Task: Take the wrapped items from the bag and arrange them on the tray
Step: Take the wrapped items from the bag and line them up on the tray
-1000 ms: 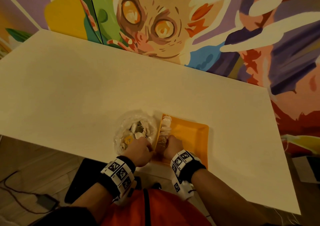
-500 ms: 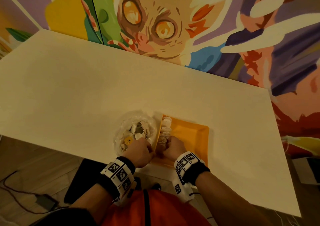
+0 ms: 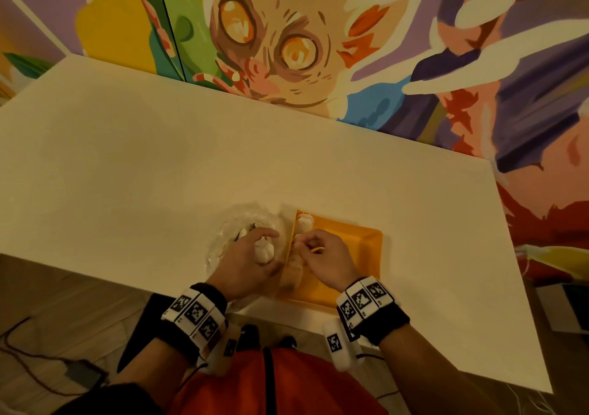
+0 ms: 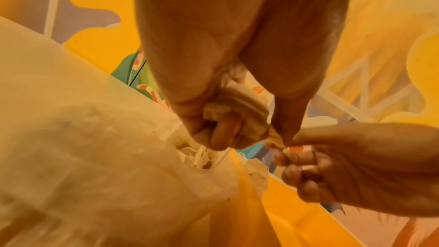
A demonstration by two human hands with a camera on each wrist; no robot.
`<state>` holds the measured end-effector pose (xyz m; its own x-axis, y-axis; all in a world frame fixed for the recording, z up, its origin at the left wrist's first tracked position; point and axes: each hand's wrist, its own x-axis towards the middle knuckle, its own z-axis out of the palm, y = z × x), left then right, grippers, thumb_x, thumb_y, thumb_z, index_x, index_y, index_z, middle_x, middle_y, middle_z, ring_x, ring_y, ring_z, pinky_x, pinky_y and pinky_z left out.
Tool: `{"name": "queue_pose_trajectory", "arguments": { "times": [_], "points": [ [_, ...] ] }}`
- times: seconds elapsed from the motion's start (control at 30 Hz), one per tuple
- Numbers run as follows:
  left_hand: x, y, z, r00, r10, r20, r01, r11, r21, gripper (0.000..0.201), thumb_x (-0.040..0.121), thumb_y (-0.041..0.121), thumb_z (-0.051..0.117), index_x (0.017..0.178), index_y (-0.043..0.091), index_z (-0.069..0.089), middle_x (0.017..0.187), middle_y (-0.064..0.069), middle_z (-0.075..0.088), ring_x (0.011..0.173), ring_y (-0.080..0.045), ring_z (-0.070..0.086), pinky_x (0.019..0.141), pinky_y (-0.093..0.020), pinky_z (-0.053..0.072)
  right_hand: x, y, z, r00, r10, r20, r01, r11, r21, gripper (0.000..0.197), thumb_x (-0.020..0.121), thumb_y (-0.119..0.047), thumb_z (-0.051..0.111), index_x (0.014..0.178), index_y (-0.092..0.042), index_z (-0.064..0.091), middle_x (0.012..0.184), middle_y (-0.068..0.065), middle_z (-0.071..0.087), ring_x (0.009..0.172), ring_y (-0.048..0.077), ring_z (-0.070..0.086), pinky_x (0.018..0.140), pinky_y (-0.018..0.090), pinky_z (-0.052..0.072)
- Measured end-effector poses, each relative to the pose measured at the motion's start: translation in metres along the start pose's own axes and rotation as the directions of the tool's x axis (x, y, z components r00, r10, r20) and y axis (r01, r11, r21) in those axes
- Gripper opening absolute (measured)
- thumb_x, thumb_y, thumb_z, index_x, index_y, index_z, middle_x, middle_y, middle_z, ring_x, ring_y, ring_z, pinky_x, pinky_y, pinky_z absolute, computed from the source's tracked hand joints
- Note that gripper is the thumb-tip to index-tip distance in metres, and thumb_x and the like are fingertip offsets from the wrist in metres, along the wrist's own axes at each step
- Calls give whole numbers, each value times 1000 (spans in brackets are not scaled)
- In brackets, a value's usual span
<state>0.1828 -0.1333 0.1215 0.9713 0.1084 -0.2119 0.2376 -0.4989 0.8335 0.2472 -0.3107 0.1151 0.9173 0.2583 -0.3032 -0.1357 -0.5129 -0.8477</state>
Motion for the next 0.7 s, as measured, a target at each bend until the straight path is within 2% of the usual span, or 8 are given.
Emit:
{"name": "queue_pose_trajectory", "arguments": {
  "times": [0.03, 0.13, 0.23, 0.3, 0.37, 0.47, 0.57, 0.7],
  "points": [
    [0, 1, 0, 1000, 17, 1, -17, 1000, -15, 47, 77, 33, 78, 119, 33, 58, 110, 16, 61, 95, 5, 57, 73, 0, 39, -1, -8, 1, 999, -19, 40, 17, 999, 50, 2, 87, -26, 70, 89, -26, 69, 86, -7, 69, 72, 12, 66, 64, 25, 52],
    [-3, 4, 1, 999, 46, 11, -45, 996, -78, 53, 77, 30, 79, 124, 27, 55, 111, 16, 61, 99, 6, 57, 79, -6, 43, -6, -22, 8, 987, -64, 146, 49, 993, 104, 7, 85, -27, 73, 91, -23, 72, 86, -3, 70, 72, 13, 67, 60, 23, 52],
    [-4, 3, 2, 998, 61, 9, -60, 992, -112, 53, 77, 18, 79, 124, 22, 55, 103, 18, 63, 89, 11, 60, 72, -5, 44, -9, -25, 13, 980, -118, 160, 110, 992, 59, 16, 80, -25, 78, 94, -19, 74, 84, -8, 69, 78, 4, 65, 67, 18, 52],
    [-4, 2, 1, 997, 71, 17, -68, 990, -124, 52, 77, 16, 79, 123, 21, 56, 100, 15, 64, 85, 5, 62, 71, -13, 50, -9, -26, 15, 982, -129, 138, 125, 991, 40, 13, 79, -21, 80, 89, -19, 74, 82, -8, 69, 78, 3, 64, 69, 15, 51],
    [-4, -3, 1, 997, 80, 22, -77, 990, -114, 53, 76, 27, 80, 123, 22, 57, 100, 9, 67, 83, -3, 65, 75, -28, 55, -11, -27, 16, 981, -144, 131, 141, 989, 32, 9, 79, -20, 80, 86, -19, 74, 84, -6, 71, 80, 6, 66, 70, 15, 51],
    [-5, -8, 2, 996, 82, 25, -79, 990, -113, 60, 70, 50, 72, 122, 24, 58, 104, 10, 69, 89, -5, 66, 79, -36, 56, -12, -28, 19, 980, -162, 118, 159, 987, 28, 5, 80, -18, 78, 84, -19, 74, 84, -4, 71, 79, 7, 66, 69, 15, 52],
    [-6, -10, 3, 996, 82, 16, -80, 992, -102, 53, 73, 58, 66, 114, 26, 62, 100, 12, 69, 88, -4, 66, 75, -32, 54, -12, -29, 20, 985, -151, 85, 145, 986, 79, 8, 83, -18, 74, 80, -22, 69, 83, -5, 70, 79, 7, 66, 69, 17, 52],
    [-6, -9, 1, 999, 49, 11, -47, 991, -127, 17, 86, 34, 70, 102, 28, 64, 80, 12, 69, 70, 0, 62, 62, -17, 44, -11, -30, 17, 990, -131, 45, 121, 975, 189, 13, 84, -15, 73, 79, -22, 63, 85, -4, 68, 83, 10, 66, 77, 27, 56]
  ]
}}
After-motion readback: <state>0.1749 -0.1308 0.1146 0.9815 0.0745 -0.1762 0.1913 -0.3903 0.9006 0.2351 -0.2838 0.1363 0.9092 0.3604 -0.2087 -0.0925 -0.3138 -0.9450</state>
